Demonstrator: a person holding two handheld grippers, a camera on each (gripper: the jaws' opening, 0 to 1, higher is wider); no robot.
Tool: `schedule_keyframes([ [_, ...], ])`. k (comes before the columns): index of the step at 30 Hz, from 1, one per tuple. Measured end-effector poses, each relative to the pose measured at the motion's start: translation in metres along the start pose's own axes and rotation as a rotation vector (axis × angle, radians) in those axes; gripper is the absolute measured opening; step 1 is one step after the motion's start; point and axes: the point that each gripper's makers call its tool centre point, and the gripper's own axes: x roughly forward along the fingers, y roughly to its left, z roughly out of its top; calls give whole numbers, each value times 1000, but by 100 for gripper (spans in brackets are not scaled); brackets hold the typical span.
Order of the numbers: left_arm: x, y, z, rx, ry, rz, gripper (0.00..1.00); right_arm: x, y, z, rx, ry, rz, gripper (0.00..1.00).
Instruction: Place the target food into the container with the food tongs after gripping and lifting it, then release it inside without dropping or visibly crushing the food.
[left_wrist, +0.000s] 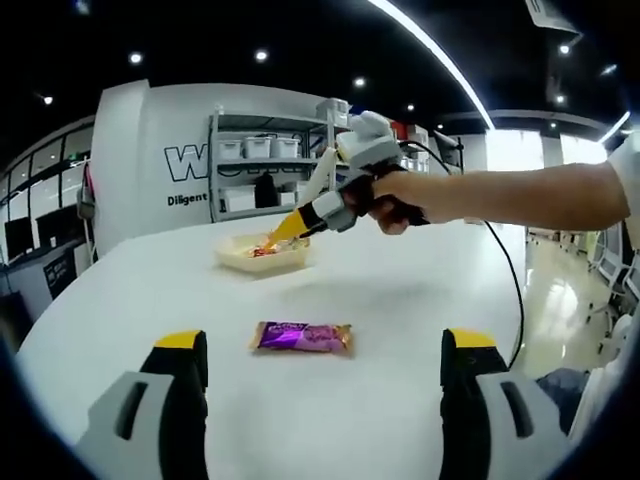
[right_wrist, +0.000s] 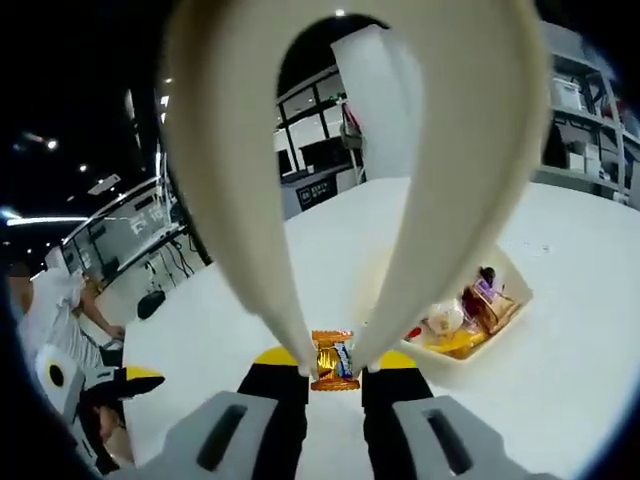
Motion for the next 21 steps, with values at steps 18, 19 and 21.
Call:
schedule_keyframes([
  [18,-3,-3,12,26,-21,14,95,24,-40,18,-22,2,-82,15],
  [19,-3,-3,14,29,-22,15,95,26,-42,18,-24,6,-84,15],
  [21,-4,-4,19,34,-30,15,95,30,-44,16,-32,12,-90,15],
])
